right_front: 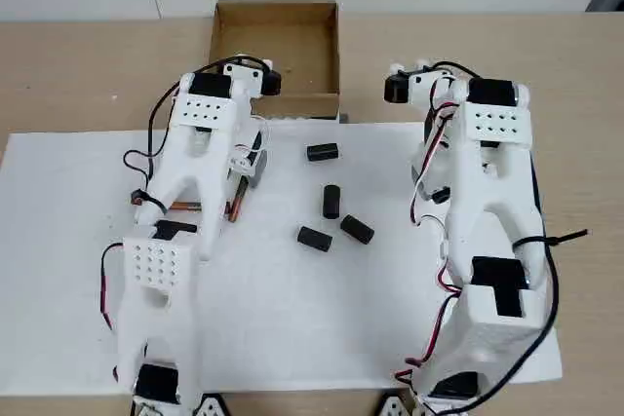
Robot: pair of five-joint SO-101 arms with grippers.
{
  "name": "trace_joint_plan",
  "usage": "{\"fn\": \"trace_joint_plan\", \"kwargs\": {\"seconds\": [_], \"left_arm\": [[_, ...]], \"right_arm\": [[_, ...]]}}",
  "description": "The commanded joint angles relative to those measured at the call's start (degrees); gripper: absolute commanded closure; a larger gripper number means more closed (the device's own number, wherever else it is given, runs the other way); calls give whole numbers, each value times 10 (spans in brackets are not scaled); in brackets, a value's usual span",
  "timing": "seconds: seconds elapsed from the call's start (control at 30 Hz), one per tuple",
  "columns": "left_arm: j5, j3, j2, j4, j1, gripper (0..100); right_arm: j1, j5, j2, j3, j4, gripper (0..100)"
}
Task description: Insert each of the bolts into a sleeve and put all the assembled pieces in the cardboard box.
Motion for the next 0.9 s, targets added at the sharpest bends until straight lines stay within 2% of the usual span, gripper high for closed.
{"fn": "trace_joint_plan", "kwargs": {"seconds": [0.0, 0.13, 0.3, 0.53, 0.87], "left_arm": [[-1, -17, 29, -32, 14, 848], [-1, -23, 40, -39, 16, 918], [-1, -73, 40, -10, 17, 989], [-1, -151, 39, 45, 34, 994], [1, -165, 38, 47, 76, 994]], "right_arm": [[1, -4, -36, -3, -6, 988], [1, -4, -36, -3, -6, 988], [1, -4, -36, -3, -6, 988], [1, -4, -36, -3, -6, 988], [6, 14, -39, -3, 0, 988]]}}
